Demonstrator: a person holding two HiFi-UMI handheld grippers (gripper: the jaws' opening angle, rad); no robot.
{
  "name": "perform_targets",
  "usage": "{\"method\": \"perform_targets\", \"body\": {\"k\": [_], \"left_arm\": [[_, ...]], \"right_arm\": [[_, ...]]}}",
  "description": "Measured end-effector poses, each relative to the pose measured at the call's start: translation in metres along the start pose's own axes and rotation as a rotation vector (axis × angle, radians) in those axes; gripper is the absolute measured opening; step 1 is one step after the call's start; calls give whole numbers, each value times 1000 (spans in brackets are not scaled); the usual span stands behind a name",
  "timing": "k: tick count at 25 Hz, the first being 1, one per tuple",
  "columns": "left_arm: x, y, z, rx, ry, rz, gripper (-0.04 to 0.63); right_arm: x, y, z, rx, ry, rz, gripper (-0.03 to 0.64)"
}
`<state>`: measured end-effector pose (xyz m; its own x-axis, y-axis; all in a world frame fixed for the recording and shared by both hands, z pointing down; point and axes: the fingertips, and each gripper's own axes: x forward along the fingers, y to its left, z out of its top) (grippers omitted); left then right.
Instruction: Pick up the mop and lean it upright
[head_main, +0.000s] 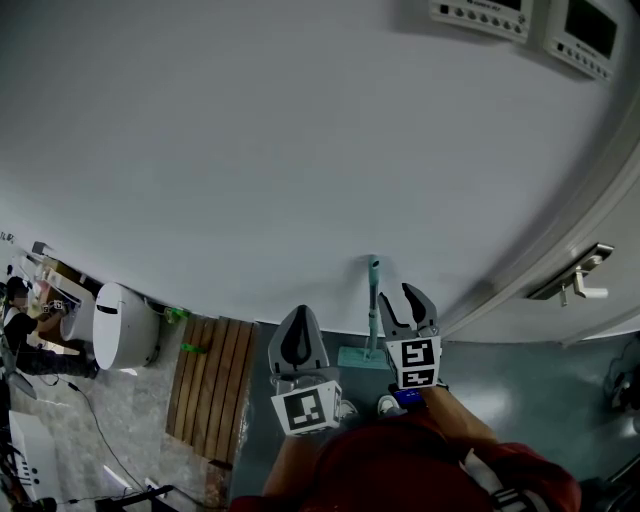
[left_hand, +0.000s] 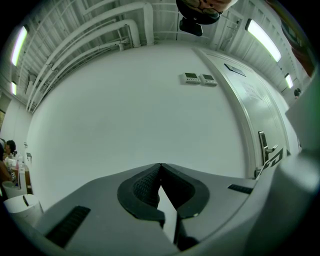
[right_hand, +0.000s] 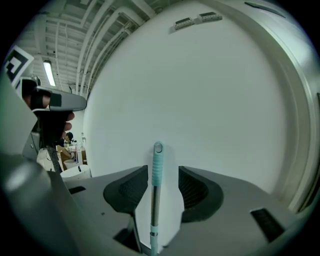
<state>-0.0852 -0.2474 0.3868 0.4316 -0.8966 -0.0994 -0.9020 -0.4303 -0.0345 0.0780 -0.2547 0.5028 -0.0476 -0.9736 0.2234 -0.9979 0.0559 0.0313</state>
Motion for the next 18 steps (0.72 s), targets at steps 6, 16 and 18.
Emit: {"method": "perform_targets", "body": {"k": [6, 16, 18], "left_arm": [[4, -2, -4, -6, 8, -10, 14], [8, -9, -6, -2, 13, -22, 12], [8, -9, -7, -7, 16, -21, 12]], "right_arm": [[-28, 14, 21, 26, -46, 48, 187], [-40, 26, 36, 17, -100, 65, 110], [-41, 27, 39, 15, -103, 69, 50]]}}
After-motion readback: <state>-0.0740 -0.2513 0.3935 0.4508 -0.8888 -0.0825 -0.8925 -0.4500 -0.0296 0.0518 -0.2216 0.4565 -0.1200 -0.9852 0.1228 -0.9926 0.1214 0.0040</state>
